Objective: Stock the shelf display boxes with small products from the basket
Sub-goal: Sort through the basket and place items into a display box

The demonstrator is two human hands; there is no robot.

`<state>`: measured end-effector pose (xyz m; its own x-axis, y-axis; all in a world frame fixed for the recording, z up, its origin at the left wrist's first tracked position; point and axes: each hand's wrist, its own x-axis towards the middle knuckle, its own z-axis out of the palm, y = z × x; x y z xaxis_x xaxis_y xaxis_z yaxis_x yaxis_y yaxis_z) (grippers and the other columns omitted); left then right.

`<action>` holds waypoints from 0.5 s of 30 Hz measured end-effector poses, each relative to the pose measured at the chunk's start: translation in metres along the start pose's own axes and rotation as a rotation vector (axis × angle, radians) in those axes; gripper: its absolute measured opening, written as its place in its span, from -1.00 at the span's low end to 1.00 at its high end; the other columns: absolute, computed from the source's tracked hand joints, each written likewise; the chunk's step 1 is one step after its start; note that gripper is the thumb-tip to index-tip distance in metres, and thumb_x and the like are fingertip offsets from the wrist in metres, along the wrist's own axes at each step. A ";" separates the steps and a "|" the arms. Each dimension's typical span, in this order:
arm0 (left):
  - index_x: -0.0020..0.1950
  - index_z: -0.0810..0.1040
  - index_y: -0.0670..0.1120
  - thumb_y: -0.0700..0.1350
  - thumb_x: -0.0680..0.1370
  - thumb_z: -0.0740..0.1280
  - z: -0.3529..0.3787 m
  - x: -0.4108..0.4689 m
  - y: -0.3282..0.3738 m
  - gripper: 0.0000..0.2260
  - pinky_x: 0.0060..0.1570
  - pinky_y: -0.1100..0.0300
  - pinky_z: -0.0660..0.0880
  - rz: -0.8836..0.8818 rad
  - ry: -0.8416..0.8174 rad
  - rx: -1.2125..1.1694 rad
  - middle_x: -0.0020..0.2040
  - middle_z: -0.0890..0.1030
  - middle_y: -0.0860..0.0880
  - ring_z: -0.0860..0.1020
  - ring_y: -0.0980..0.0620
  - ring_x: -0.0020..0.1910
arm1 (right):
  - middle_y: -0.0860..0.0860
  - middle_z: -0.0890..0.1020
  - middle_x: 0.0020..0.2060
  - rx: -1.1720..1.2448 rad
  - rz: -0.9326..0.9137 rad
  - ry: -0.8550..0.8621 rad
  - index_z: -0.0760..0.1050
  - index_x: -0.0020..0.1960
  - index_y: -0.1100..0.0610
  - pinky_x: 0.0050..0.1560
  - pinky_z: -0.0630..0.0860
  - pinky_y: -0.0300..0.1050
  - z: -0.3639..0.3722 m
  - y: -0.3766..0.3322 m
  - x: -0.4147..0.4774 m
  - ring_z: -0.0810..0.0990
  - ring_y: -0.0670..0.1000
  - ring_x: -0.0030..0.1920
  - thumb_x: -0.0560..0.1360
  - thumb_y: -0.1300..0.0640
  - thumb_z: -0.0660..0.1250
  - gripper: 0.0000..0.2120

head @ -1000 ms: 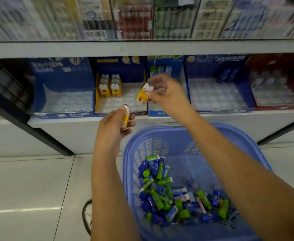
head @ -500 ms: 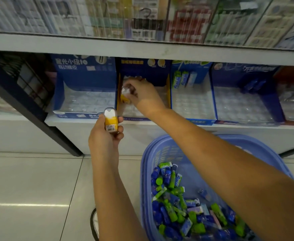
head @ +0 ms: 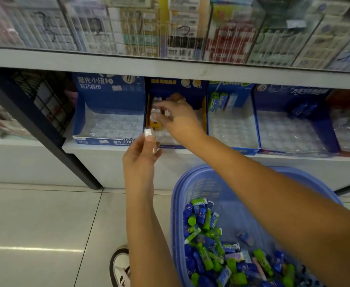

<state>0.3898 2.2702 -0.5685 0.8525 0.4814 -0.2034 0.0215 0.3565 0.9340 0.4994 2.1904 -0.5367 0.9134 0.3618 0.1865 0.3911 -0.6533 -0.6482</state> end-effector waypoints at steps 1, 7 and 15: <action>0.13 0.59 0.01 -0.05 0.57 0.32 0.002 0.000 -0.001 -0.84 -0.02 0.27 0.56 0.069 0.023 0.112 -0.02 0.65 0.08 0.61 0.12 0.03 | 0.02 0.57 0.04 0.135 0.044 -0.009 0.54 0.18 0.06 -0.05 0.49 -0.20 -0.004 -0.003 -0.010 0.57 -0.02 -0.02 0.52 -0.04 0.31 -0.70; 0.24 0.52 -0.02 -0.17 0.50 0.40 0.025 -0.006 -0.003 -0.68 -0.02 0.47 0.46 0.345 0.069 0.316 0.12 0.59 0.09 0.55 0.25 0.06 | -0.02 0.65 -0.26 0.544 0.199 -0.152 0.52 0.01 0.06 -0.12 0.62 -0.17 -0.023 0.005 -0.044 0.65 -0.07 -0.24 0.43 0.18 0.45 -0.81; 0.40 0.39 -0.17 -0.06 0.56 0.31 0.028 0.002 -0.024 -0.57 0.41 0.12 0.19 0.303 -0.158 1.036 0.40 0.40 -0.09 0.21 -0.04 0.46 | -0.02 0.58 -0.14 0.070 0.013 0.077 0.53 0.09 0.12 -0.05 0.55 -0.14 -0.023 0.029 -0.006 0.56 -0.08 -0.20 0.47 0.21 0.38 -0.79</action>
<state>0.4057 2.2403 -0.5834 0.9524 0.3009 0.0480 0.1654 -0.6429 0.7479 0.5083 2.1544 -0.5401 0.9254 0.2996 0.2321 0.3727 -0.6084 -0.7006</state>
